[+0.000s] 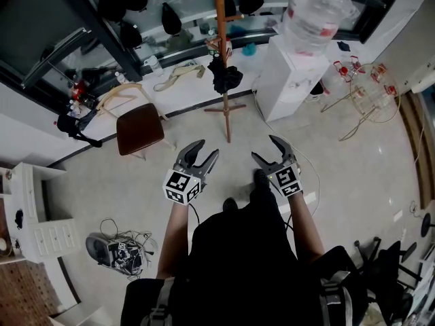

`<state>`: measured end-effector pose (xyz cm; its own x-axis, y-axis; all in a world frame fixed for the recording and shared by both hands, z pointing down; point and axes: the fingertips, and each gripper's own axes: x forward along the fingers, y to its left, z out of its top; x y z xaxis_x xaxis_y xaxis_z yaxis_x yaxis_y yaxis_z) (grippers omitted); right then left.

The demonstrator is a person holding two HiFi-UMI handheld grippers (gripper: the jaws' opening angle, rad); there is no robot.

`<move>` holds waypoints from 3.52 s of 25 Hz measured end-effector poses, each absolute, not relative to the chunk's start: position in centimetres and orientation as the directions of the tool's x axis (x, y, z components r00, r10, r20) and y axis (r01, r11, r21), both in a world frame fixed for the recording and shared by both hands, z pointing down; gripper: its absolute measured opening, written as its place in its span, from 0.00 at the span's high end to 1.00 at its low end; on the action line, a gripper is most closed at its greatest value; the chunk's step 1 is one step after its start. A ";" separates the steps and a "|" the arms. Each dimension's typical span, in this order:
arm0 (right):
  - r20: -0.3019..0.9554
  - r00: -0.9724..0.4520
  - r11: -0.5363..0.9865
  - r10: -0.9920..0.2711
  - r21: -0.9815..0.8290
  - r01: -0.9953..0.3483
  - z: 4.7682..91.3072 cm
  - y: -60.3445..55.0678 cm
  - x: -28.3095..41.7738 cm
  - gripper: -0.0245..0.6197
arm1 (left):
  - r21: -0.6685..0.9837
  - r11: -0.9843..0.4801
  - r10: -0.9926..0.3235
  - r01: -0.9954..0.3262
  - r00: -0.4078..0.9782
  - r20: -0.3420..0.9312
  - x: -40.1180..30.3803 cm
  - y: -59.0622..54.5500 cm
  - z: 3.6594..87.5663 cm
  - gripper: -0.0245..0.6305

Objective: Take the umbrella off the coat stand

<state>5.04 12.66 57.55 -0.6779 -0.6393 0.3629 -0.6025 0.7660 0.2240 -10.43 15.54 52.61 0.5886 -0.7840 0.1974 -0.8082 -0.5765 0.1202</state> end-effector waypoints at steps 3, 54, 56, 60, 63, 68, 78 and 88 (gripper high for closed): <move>0.363 -0.683 0.771 -0.633 0.218 -0.599 57.5 12.2 5.1 0.44 | 0.123 -0.570 -0.786 -0.812 0.583 0.207 -10.3 15.1 52.7 0.62; 0.373 -0.863 0.939 -0.340 0.180 -0.292 57.6 -8.2 13.0 0.45 | 0.116 -0.279 -0.919 -0.953 0.300 0.254 0.4 -1.2 51.5 0.62; 0.376 -0.863 0.941 -0.337 0.177 -0.290 57.8 -8.7 13.3 0.46 | 0.116 -0.277 -0.920 -0.954 0.298 0.256 0.8 -1.7 51.6 0.62; 0.378 -0.865 0.943 -0.331 0.169 -0.287 58.1 -9.3 13.6 0.46 | 0.118 -0.273 -0.919 -0.955 0.295 0.262 1.2 -2.4 51.7 0.62; 0.382 -0.864 0.944 -0.327 0.165 -0.285 58.3 -9.7 13.5 0.46 | 0.123 -0.269 -0.917 -0.955 0.293 0.270 1.1 -2.9 52.1 0.62; 0.391 -0.861 0.946 -0.324 0.161 -0.282 58.8 -10.0 13.4 0.46 | 0.130 -0.269 -0.917 -0.954 0.295 0.269 0.9 -3.8 52.5 0.62; 0.402 -0.846 0.936 -0.350 0.178 -0.302 59.2 -12.1 12.6 0.46 | 0.136 -0.291 -0.913 -0.947 0.318 0.257 -0.3 -6.4 53.4 0.62; 0.429 -0.814 0.920 -0.393 0.193 -0.342 59.6 -15.3 10.8 0.46 | 0.148 -0.346 -0.891 -0.926 0.374 0.258 -2.7 -10.4 54.2 0.62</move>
<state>10.78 -15.32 59.55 -0.8137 -0.3927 0.4286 -0.3419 0.9196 0.1934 -2.69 -10.43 54.16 0.3741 -0.8909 0.2577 -0.9264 -0.3461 0.1481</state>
